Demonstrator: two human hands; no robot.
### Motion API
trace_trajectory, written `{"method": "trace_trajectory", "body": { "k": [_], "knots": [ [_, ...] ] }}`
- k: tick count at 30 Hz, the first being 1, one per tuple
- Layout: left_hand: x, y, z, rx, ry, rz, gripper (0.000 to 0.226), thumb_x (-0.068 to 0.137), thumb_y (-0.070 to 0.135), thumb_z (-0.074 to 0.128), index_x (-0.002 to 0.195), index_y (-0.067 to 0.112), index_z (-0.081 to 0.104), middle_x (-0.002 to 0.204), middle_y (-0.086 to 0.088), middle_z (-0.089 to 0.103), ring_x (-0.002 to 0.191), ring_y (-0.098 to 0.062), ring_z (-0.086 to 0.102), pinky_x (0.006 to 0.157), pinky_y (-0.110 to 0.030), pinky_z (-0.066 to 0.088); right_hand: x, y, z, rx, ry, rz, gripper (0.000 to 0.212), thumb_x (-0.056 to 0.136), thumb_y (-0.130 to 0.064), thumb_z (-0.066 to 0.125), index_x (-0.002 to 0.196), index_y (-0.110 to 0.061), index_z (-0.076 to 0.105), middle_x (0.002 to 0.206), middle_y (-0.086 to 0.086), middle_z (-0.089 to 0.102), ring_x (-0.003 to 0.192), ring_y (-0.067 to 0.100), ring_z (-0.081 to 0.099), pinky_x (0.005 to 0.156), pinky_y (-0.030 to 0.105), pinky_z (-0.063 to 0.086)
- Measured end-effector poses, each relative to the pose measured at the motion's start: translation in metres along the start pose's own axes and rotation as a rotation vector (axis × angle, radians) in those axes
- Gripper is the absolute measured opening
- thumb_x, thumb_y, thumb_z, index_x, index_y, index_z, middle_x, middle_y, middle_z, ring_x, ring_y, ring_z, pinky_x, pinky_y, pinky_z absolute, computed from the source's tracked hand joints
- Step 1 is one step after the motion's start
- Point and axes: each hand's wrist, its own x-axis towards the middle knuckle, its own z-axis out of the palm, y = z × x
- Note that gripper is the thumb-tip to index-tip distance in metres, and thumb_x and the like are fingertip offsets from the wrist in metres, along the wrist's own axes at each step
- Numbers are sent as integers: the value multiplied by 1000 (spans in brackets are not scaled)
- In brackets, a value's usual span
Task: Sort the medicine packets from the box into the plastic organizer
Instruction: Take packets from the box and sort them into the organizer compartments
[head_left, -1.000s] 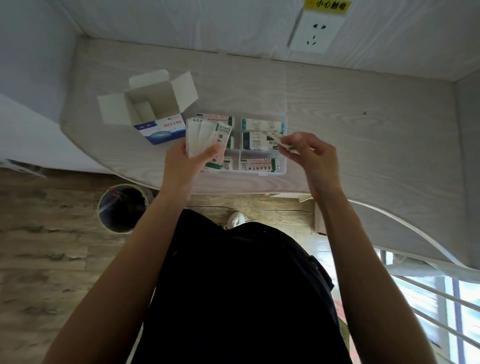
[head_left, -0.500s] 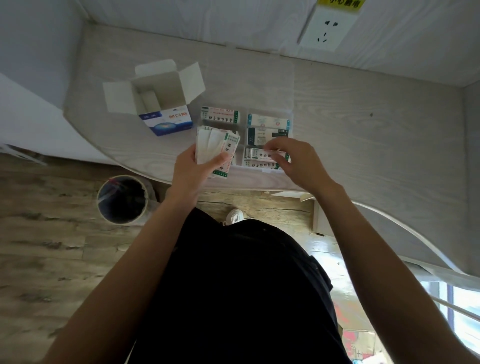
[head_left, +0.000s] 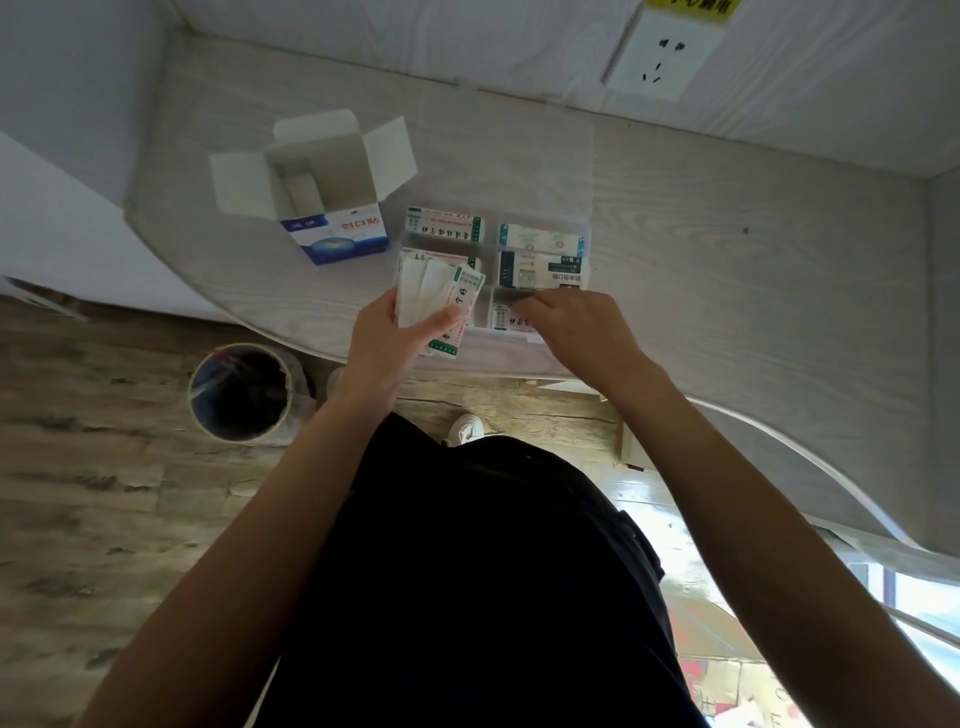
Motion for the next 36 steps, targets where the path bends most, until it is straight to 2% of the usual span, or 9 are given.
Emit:
{"method": "trace_trajectory", "body": {
  "k": [4, 9, 14, 17, 20, 22, 27, 31, 36],
  "knots": [
    [1, 0, 0, -9, -5, -5, 30, 79, 18, 72, 106, 21, 60, 90, 12, 65, 79, 3, 62, 58, -9, 48, 11, -1, -6, -54, -30, -49, 25, 76, -5, 71, 99, -14, 67, 82, 2, 72, 64, 23, 66, 46, 26, 44],
    [2, -1, 0, -1, -24, 3, 30, 78, 20, 72, 106, 21, 61, 92, 10, 67, 81, 2, 63, 60, -11, 49, 12, -2, -10, -125, -156, -112, 35, 93, -7, 47, 127, -15, 51, 116, 3, 65, 92, 24, 66, 64, 34, 51],
    [2, 0, 2, 27, -39, 29, 34, 77, 20, 73, 108, 17, 60, 92, 10, 66, 83, -2, 63, 59, -9, 49, 9, -3, -1, 6, 123, -123, 44, 61, 6, 79, 101, -7, 66, 84, 10, 72, 51, 26, 64, 39, 28, 47],
    [2, 2, 5, 21, -37, 25, 37, 74, 19, 76, 107, 16, 60, 90, 9, 65, 80, -1, 62, 57, -9, 48, 5, -5, 3, 116, 196, -102, 43, 62, 6, 78, 101, -8, 67, 90, 9, 72, 58, 27, 66, 42, 30, 50],
    [1, 3, 9, -7, -36, 10, 42, 71, 18, 78, 108, 17, 59, 92, 8, 66, 83, -4, 64, 60, -13, 51, 0, -18, -7, 541, 333, 215, 14, 84, -13, 67, 98, -12, 69, 83, 2, 72, 62, 16, 67, 54, 29, 56],
    [1, 3, 12, -20, -45, -12, 43, 70, 17, 78, 109, 18, 59, 95, 5, 67, 87, -9, 64, 64, -18, 51, -4, -31, -18, 974, 297, 477, 15, 89, -24, 63, 95, -11, 68, 77, -2, 70, 60, 8, 66, 56, 26, 56],
    [-3, 5, 20, 1, -95, 5, 30, 73, 20, 77, 98, 24, 61, 93, 3, 67, 86, -11, 65, 67, -21, 53, -3, -47, -25, 1449, 238, 687, 11, 83, -11, 69, 91, -11, 61, 72, 2, 66, 53, 7, 61, 48, 20, 49],
    [-2, 3, 16, -55, -109, 15, 18, 82, 17, 68, 98, 22, 60, 93, -3, 67, 80, -12, 66, 67, -25, 56, -7, -36, -24, 1519, 329, 818, 21, 85, -4, 64, 103, -15, 58, 81, 5, 66, 59, 7, 62, 52, 20, 50],
    [4, -1, 3, -61, -41, 27, 33, 85, 17, 66, 114, 5, 58, 89, -5, 67, 69, -5, 64, 56, -15, 48, -22, -21, -7, 1250, 475, 918, 10, 87, -5, 61, 92, -14, 59, 87, 8, 67, 57, 10, 66, 48, 21, 51]
  ]
}}
